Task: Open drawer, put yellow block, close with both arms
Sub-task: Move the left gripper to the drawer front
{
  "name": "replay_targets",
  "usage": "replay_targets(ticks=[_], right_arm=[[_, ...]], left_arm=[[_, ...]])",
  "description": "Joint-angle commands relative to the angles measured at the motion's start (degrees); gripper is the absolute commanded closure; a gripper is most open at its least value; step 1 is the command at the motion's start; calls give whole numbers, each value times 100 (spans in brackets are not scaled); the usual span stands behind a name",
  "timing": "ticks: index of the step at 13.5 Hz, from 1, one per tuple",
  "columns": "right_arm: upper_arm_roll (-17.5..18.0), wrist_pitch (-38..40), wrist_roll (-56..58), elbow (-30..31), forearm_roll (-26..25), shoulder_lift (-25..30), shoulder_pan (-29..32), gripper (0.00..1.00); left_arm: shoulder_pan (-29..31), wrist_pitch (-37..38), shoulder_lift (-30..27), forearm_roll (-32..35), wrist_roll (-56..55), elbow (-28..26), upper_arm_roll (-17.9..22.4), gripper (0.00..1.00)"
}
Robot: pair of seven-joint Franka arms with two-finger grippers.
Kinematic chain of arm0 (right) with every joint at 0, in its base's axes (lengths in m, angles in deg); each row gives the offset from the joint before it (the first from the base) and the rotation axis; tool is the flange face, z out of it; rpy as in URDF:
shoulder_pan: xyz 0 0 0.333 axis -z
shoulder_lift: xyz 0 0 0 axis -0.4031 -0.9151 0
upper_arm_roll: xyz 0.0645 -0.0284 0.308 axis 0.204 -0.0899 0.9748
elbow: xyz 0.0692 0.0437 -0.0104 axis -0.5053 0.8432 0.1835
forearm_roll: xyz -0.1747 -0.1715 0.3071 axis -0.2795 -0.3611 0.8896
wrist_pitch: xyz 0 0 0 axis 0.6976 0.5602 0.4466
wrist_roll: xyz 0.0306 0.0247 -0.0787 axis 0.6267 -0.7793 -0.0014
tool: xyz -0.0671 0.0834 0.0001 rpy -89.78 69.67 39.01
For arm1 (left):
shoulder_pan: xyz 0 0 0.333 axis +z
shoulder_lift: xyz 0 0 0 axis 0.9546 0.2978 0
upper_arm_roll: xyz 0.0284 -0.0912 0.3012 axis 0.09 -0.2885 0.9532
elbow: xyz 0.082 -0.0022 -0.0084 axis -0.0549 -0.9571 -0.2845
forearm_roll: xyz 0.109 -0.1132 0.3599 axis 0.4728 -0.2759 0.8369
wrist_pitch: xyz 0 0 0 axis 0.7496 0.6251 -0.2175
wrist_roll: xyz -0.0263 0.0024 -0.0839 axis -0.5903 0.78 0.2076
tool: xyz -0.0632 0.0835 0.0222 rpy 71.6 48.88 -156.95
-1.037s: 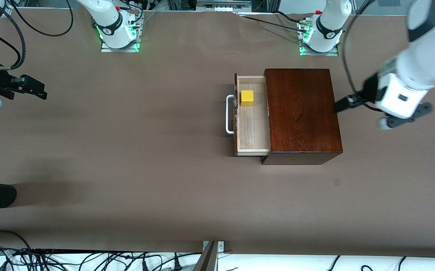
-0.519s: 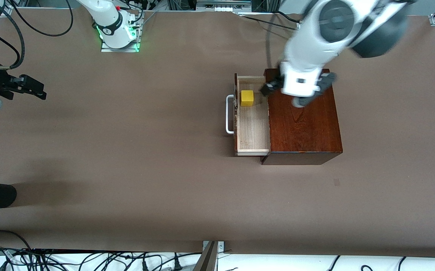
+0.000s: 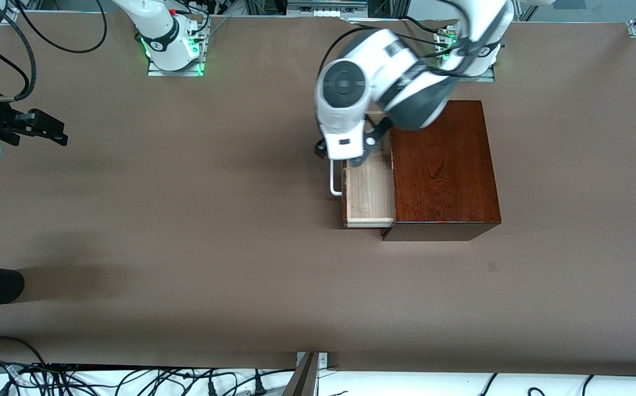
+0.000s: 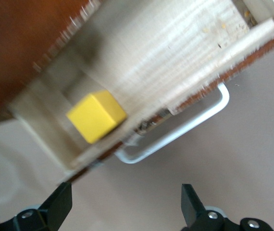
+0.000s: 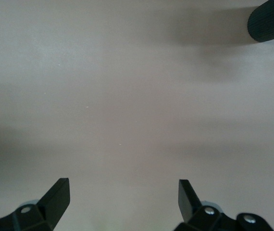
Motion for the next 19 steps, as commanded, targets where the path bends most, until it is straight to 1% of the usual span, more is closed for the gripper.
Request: replay_targets(ticks=[1,3,4,5,6,7,8,12,19], right_arm=[[85,19,97,-45,11,36,107,0],[85,28,97,-45,20,35,107,0],[85,19,97,-45,20,36,107,0],[85,19,97,-45,20,18,107,0],[85,19,97,-45,20,18,107,0],[85,19,88,-45,20,18,107,0],[85,19,88,-45,20,18,107,0],[85,11,88,-45,29,18,107,0],[93,-24,79,-45,20,18,107,0]], left_arm=[[-357,-220,580,371,-782,567,104,0],[-462,-273,993,389,-1029,919,191,0],[-750,-343,1143,511,-1091,1103,470,3],[-1240,-344,1206,564,-1135,1227,926,65],[-1602,-353,1267,556,-1144,1254,1322,78],[-1780,-362,1320,556,-1153,1263,1526,89],[-1808,-362,1382,556,-1161,1272,1571,100],[-1747,-432,1444,573,-1197,1176,1598,100],[-1439,-388,1444,565,-1205,1158,1712,100]])
